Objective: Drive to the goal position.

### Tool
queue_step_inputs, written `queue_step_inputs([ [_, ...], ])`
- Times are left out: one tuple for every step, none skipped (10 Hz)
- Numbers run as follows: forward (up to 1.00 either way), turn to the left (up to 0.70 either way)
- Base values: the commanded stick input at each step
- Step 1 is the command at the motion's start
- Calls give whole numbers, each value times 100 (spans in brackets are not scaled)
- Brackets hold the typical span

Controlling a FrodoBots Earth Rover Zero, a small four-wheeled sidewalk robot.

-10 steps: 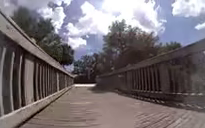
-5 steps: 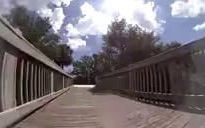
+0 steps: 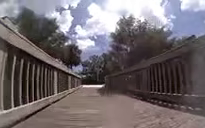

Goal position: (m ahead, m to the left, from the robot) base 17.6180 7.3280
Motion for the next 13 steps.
queue_step_inputs([
  [70, 0],
  [70, 0],
  [70, 0],
  [70, 0],
  [70, 0],
  [70, 0],
  [70, 0],
  [70, 23],
  [70, 35],
  [70, 35],
  [70, 20],
  [70, 2],
  [70, 0],
])
